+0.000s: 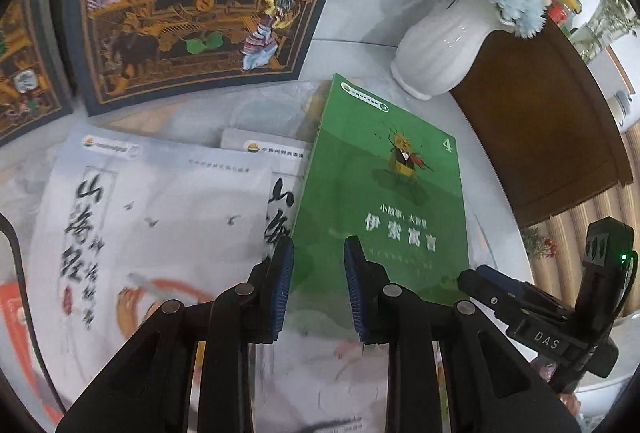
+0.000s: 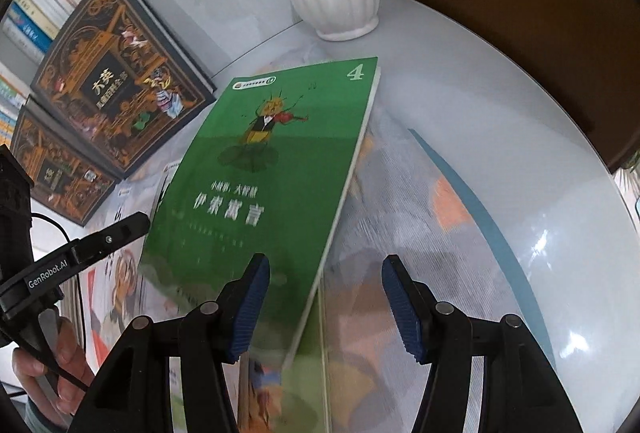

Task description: Organize books

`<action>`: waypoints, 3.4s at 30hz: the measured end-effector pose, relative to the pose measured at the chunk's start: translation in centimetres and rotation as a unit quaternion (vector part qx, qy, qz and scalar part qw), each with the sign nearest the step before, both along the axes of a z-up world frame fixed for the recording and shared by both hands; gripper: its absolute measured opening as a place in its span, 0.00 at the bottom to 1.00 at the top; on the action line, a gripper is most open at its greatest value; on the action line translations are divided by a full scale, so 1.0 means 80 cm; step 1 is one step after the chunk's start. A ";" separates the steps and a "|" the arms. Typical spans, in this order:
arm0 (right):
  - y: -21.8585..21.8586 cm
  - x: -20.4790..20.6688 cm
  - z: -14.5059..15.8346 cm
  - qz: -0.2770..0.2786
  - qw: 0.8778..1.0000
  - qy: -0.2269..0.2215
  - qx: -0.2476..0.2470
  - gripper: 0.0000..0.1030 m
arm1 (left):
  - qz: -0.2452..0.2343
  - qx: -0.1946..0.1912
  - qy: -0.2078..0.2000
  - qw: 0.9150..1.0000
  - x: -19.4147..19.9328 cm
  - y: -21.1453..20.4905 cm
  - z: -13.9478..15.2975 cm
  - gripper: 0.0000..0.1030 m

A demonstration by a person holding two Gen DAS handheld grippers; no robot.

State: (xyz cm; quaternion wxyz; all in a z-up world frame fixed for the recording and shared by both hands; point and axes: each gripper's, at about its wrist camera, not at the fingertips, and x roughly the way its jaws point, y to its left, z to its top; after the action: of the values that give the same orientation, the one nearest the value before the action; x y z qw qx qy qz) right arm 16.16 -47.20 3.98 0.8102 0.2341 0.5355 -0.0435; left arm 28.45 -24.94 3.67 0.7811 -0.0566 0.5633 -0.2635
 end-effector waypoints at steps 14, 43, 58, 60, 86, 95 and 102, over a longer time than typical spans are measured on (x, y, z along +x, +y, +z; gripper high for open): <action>0.015 -0.005 0.003 0.043 0.999 0.008 -0.020 0.49 | -0.034 -0.002 -0.019 0.999 -0.029 -0.025 0.019 0.21; 0.036 -0.074 0.009 0.088 0.995 0.039 -0.028 0.51 | -0.051 0.040 0.027 0.998 -0.133 -0.007 -0.002 0.27; 0.105 -0.250 -0.001 0.177 0.982 0.071 -0.003 0.61 | 0.058 -0.003 0.102 0.993 -0.389 0.089 -0.026 0.27; 0.096 -0.255 -0.002 0.167 0.983 0.073 0.000 0.61 | 0.074 -0.006 0.102 0.992 -0.391 0.094 -0.027 0.27; 0.104 -0.303 0.000 0.179 0.983 0.037 -0.030 0.55 | 0.107 -0.211 0.144 0.961 -0.411 0.145 -0.009 0.29; 0.102 -0.304 0.001 0.176 0.983 0.044 -0.009 0.59 | 0.107 -0.164 0.153 0.968 -0.412 0.115 -0.031 0.12; 0.025 -0.307 0.000 0.096 0.975 0.039 0.195 0.62 | 0.127 -0.294 0.174 0.931 -0.388 0.130 -0.007 0.12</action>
State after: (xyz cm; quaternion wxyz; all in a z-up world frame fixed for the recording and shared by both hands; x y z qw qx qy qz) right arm -8.37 -45.18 4.00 0.7278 0.3326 0.5853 0.1306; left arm -2.59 -14.51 3.09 0.6459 -0.3996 0.5761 -0.3021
